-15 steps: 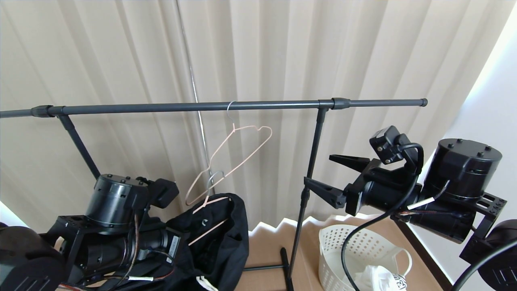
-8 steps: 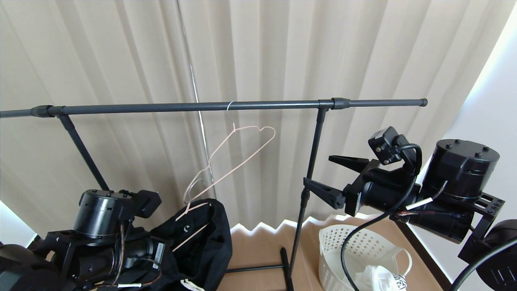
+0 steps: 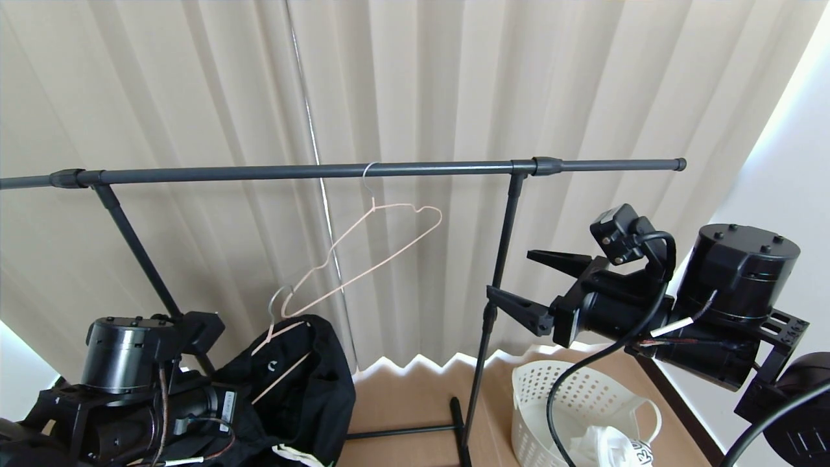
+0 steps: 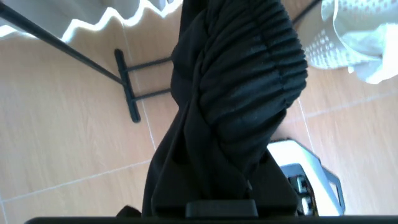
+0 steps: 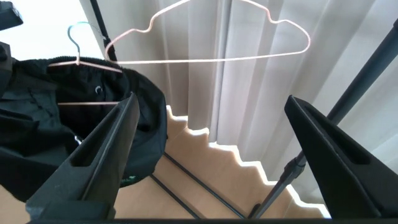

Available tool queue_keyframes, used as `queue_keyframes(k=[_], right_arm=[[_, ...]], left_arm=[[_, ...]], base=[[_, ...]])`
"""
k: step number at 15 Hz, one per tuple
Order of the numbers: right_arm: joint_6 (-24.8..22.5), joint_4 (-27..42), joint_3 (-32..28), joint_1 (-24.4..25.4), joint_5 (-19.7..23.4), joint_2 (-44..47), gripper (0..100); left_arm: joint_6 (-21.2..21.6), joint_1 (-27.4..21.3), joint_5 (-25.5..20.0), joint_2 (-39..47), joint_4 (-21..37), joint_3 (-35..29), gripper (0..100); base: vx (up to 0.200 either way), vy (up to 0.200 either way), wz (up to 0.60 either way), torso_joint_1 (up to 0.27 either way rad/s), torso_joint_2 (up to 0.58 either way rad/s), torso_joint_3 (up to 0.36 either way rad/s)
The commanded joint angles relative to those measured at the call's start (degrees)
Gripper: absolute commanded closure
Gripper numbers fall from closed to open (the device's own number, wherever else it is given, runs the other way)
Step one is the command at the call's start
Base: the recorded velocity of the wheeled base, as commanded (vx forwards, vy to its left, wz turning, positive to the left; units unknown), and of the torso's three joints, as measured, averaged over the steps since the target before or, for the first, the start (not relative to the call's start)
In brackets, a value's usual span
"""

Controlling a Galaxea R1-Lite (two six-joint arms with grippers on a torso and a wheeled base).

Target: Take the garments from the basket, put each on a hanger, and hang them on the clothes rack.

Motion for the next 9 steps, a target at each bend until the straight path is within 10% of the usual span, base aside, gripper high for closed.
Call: queue_keyframes(k=[1,9], right_arm=[[-0.02,-0.05,0.00,0.04,0.01,0.05,0],[-0.11,0.04,0.00,0.12,0.01,0.23,0]], left_arm=[[-0.01,1.69,-0.01,-0.44,-3.13,2.70,100],[0.07,4.68,-0.19,0.35,-4.01,1.82,100]], base=[[0.000,0.000,0.00,0.000,0.00,0.000],[0.000,0.000,0.00,0.000,0.00,0.000]])
